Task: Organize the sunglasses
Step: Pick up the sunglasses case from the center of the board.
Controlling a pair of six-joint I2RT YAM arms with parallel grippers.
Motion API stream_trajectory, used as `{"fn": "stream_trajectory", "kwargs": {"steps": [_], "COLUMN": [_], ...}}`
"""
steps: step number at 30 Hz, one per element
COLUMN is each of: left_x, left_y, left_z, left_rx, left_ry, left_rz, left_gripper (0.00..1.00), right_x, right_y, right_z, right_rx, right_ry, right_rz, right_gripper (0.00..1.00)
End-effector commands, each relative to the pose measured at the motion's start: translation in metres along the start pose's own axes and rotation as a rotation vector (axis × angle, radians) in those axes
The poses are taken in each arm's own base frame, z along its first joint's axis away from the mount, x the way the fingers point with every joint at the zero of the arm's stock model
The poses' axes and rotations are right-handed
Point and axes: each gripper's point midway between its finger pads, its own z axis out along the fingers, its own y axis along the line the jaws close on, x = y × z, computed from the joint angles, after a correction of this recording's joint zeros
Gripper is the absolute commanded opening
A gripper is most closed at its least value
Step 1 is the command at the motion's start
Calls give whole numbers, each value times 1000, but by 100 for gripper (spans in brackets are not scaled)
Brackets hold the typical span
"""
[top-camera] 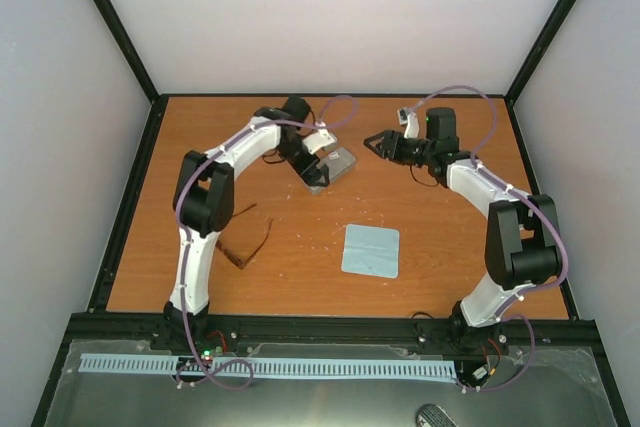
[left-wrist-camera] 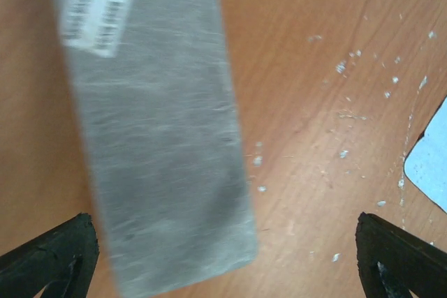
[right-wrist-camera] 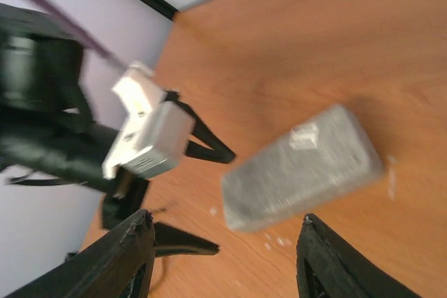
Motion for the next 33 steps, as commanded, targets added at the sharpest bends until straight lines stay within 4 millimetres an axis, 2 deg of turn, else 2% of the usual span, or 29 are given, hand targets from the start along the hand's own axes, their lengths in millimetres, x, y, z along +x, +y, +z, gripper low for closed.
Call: {"fn": "stream_trajectory", "kwargs": {"steps": [1,3,6,9,14,21,27,33], "left_x": [-5,-1,-1,-11,-30,-15,-9,11], "left_y": [-12,-10,5,20,26,19,9,15], "left_z": [2,10,12,6,-11,18,23,39], "left_rx": [-186,-249,-341,-435,-467,-355,-288,-275], "left_ry": [52,78,76,45,-25,32,51,109], "left_rz": [98,107,103,119,118,82,70,47], "left_gripper": [100,99,100,100,100,99,100,99], "right_x": [46,47,46,45,46,51,54,58], "right_y": [-38,-37,-36,-33,-32,-33,-35,-38], "right_z": [-2,-2,-4,-6,-7,-8,-6,-3], "right_rx": [154,148,149,148,142,143,140,132], "right_ry": [132,123,113,107,106,113,126,140], "right_rz": [73,80,77,66,69,75,80,89], "right_gripper": [54,54,54,54,54,54,54,55]}}
